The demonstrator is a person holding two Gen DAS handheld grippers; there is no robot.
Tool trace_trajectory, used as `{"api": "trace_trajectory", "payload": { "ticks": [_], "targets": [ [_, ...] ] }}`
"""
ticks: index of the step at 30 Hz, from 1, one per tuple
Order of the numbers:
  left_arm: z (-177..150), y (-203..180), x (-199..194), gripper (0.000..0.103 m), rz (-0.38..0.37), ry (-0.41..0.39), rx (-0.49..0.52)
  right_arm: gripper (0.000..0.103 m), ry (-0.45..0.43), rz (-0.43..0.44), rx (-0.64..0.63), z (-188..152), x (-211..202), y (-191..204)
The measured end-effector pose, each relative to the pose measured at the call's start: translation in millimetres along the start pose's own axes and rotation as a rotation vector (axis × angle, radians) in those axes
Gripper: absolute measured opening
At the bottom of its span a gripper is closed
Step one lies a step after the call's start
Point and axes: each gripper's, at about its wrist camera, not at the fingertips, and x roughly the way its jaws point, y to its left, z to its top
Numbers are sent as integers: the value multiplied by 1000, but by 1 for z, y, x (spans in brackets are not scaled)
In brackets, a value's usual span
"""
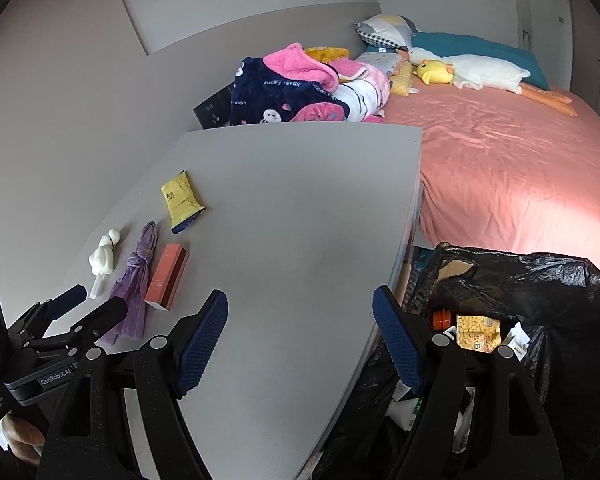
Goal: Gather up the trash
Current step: 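Move both tools back to the table toward the purple bag and pink box, then grasp the purple plastic bag with the left tool while the right tool grasps the pink box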
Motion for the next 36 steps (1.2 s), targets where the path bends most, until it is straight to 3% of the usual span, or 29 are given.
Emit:
{"api": "trace_trajectory", "payload": {
  "ticks": [7,11,14,20,22,24,26,31,36],
  "targets": [
    [5,14,28,90,49,70,-24,76,-9,-11,-9,2,10,9],
    [5,21,32,90,36,67,-56,76,-8,-27,-6,4,15,12],
    [7,24,34,84,8,71,-65,76,-8,-36,8,5,20,13],
    [11,30,36,80,-22,99,-82,76,17,-6,5,7,29,22],
    [10,33,43,72,5,140,-89,76,16,-12,-24,6,32,31],
    [8,29,44,67,76,127,-24,76,14,-12,-49,5,34,39],
    [9,27,43,60,63,121,-18,76,20,-7,-58,5,36,44],
    [10,33,40,23,54,101,-39,76,33,-3,-80,4,42,55],
    [9,48,31,14,22,72,-112,76,48,14,-94,4,46,63]
  ]
}}
